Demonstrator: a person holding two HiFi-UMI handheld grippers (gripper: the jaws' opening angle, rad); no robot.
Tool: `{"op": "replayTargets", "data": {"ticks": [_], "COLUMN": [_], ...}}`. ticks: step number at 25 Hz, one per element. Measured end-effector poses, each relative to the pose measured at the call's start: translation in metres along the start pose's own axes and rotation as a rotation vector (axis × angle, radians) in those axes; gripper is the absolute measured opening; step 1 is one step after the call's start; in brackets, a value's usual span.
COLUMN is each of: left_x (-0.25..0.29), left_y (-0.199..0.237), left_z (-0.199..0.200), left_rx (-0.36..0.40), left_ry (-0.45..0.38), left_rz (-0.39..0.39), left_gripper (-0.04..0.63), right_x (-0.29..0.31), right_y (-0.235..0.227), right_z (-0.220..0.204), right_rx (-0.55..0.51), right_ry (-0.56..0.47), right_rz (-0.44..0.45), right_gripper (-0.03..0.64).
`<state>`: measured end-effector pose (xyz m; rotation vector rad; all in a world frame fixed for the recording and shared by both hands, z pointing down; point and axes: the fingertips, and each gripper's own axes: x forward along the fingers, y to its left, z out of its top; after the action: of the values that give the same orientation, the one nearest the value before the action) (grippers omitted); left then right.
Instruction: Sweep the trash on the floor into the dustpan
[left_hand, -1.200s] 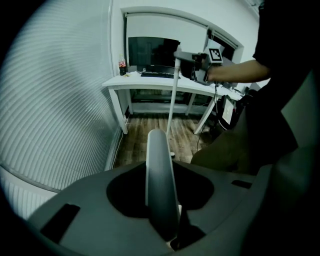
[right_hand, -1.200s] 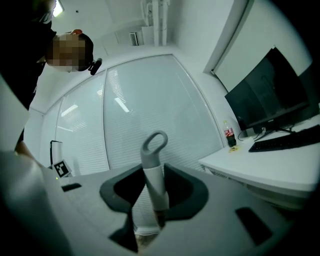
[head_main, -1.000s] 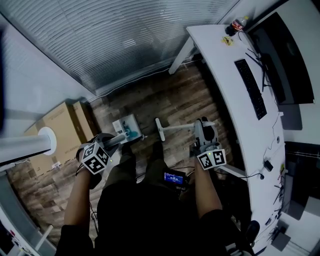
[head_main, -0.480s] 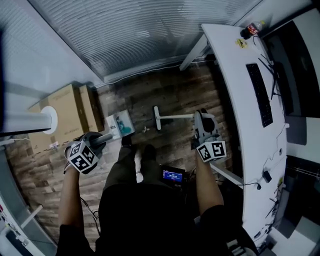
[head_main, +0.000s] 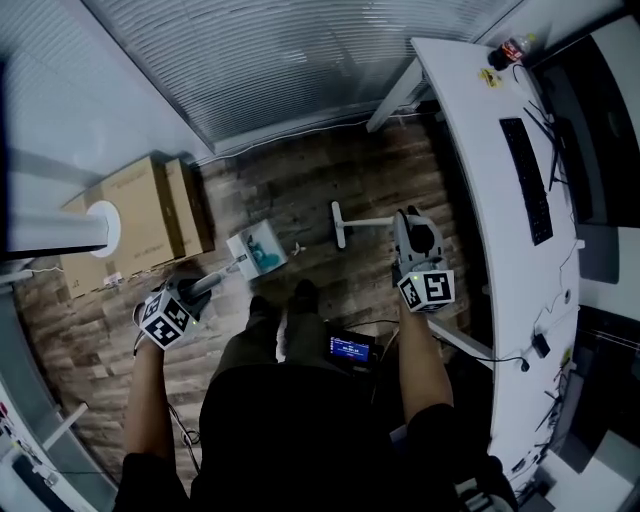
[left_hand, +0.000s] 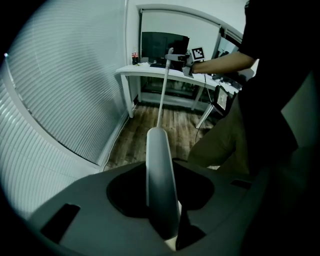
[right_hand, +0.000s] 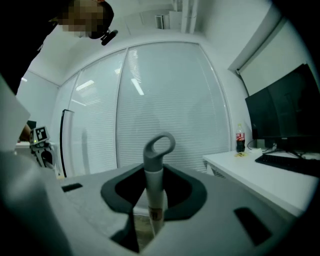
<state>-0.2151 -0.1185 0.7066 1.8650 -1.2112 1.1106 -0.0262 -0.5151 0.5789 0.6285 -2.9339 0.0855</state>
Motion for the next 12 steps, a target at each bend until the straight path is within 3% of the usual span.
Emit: {"op": "replayTargets", "data": {"ticks": [7, 12], "left_x": [0.006, 0.010], "left_y": [-0.001, -0.003], "left_z": [-0.012, -0.004], "left_rx": [-0.025, -0.018], "left_ry": [0.000, -0.036], "left_rz": [0.011, -0.008], "left_gripper": [0.100, 0.100], "right_x": [0.019, 0.021], "right_y": [0.073, 0.090], "right_z": [-0.030, -0.037], "right_rx": [-0.100, 0.096], "right_ry": [0.047, 0.030], "right_rz": [0.125, 0.076], "right_gripper": [0.101, 0.117]}}
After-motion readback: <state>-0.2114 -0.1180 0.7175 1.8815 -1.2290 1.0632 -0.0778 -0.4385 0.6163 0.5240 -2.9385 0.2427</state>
